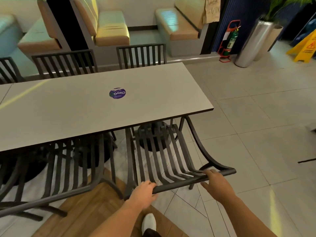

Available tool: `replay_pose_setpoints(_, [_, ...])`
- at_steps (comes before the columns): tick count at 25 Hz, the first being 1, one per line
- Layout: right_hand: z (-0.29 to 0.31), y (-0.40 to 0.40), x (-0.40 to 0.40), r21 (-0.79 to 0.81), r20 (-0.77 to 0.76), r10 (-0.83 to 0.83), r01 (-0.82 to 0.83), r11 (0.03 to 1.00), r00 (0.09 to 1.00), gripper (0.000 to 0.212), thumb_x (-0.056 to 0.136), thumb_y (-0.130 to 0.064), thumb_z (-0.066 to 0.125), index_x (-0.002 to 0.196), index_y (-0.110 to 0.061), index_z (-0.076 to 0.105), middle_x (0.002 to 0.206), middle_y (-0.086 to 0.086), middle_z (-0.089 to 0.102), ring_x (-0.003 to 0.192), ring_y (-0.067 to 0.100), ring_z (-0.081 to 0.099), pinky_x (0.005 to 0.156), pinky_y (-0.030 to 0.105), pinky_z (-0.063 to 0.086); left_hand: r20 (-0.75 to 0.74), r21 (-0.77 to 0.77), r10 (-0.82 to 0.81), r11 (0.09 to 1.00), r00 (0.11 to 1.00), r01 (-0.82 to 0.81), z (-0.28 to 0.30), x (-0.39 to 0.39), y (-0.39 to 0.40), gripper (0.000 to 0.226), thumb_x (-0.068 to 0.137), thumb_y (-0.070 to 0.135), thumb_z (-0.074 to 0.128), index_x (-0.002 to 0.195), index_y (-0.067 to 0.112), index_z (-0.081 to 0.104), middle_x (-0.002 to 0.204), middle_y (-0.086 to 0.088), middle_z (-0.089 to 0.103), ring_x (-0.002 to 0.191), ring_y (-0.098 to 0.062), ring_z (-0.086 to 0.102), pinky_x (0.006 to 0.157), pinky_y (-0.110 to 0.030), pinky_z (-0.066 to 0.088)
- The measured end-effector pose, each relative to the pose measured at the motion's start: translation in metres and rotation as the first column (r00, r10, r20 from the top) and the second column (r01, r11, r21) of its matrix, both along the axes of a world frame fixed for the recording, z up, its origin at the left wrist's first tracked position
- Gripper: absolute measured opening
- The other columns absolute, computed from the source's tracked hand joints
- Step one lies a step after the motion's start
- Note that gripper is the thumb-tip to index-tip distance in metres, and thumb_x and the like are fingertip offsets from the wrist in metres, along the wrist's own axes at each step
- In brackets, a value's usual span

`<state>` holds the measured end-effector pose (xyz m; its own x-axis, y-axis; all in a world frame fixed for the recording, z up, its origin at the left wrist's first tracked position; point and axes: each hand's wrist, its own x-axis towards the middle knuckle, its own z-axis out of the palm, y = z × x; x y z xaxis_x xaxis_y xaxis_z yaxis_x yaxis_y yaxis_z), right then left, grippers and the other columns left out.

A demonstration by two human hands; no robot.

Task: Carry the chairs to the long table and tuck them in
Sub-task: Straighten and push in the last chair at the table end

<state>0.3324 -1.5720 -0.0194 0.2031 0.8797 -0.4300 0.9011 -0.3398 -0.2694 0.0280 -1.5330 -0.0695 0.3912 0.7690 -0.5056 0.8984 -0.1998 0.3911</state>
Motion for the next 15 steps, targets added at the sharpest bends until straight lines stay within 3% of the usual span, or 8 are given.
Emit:
replay_pose_setpoints(6, [-0.027,0.021,0.025,-0.120,0.090,0.216,-0.204,0.972,0.972,0.054,0.095,-0.040,0.065,0.144,-0.027,0.048,0.147,-0.005,0.050,0.132,0.018,0.049,0.111,0.034,0.042,-0.177,0.038,0.014,0.999,0.984,-0.008,-0.012,0.009,0.003,0.053,0.101,0.016,0.057,0.150,0.031,0.045,0.144,0.003,0.053,0.130,-0.020,0.053,0.113,-0.040,0.043])
replay_pose_setpoints(15, [-0.053,0.053,0.052,-0.227,0.071,0.423,-0.399,0.889,0.903,0.030,0.099,-0.038,0.056,0.128,-0.034,0.058,0.122,-0.004,0.064,0.107,0.020,0.061,0.098,0.034,0.049,-0.311,0.040,0.053,0.998,0.949,-0.043,-0.010,0.021,0.011,0.063,0.099,0.005,0.051,0.152,0.038,0.042,0.145,0.004,0.054,0.130,-0.020,0.053,0.110,-0.037,0.043])
